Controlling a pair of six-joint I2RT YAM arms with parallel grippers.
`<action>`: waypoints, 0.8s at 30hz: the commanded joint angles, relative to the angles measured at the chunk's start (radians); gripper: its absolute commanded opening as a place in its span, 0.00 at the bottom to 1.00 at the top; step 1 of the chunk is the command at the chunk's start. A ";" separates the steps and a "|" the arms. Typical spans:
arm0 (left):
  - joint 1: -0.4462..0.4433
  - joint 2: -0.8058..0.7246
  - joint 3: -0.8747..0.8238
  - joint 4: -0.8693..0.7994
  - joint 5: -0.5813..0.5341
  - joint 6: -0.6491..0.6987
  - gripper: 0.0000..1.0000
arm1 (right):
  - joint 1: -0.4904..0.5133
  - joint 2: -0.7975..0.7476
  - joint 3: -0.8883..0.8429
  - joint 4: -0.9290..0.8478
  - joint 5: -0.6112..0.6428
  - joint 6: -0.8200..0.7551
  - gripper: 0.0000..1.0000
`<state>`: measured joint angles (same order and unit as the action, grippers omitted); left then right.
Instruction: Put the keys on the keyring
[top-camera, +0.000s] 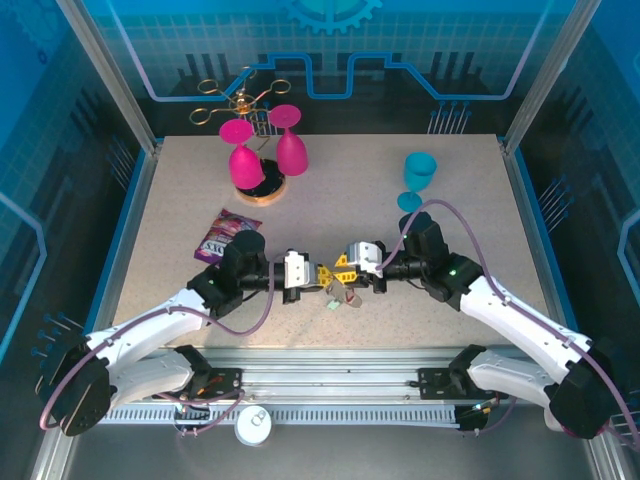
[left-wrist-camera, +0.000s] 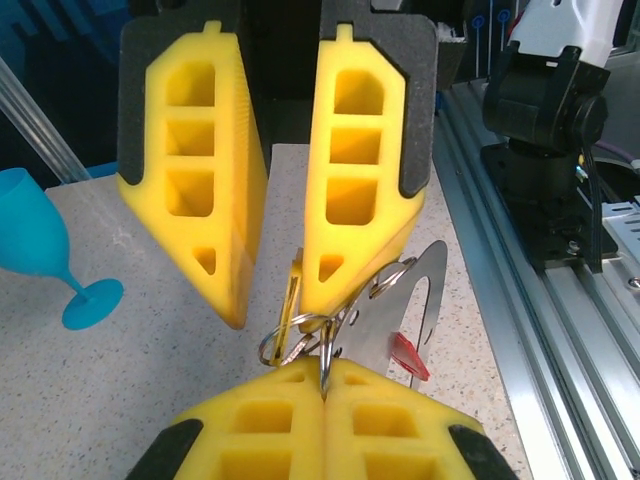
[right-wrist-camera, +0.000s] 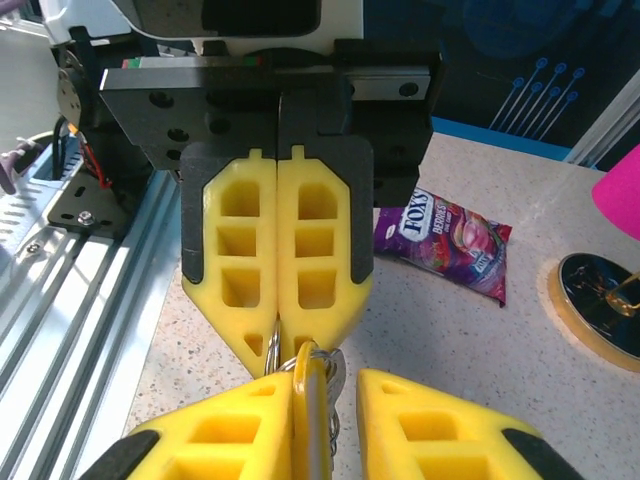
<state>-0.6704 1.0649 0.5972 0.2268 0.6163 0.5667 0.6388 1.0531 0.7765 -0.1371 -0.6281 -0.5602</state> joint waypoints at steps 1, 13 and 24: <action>0.000 -0.016 -0.005 0.077 0.040 -0.018 0.00 | -0.004 -0.002 -0.018 0.018 -0.060 0.002 0.19; 0.016 -0.050 -0.003 0.005 -0.011 0.022 0.00 | 0.041 -0.105 -0.119 -0.014 0.303 -0.107 0.00; 0.024 -0.033 -0.012 0.083 0.057 -0.030 0.00 | 0.128 -0.089 -0.172 0.138 0.311 -0.100 0.27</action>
<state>-0.6544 1.0405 0.5762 0.2203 0.6147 0.5488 0.7803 0.9974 0.6361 -0.0685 -0.2913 -0.6930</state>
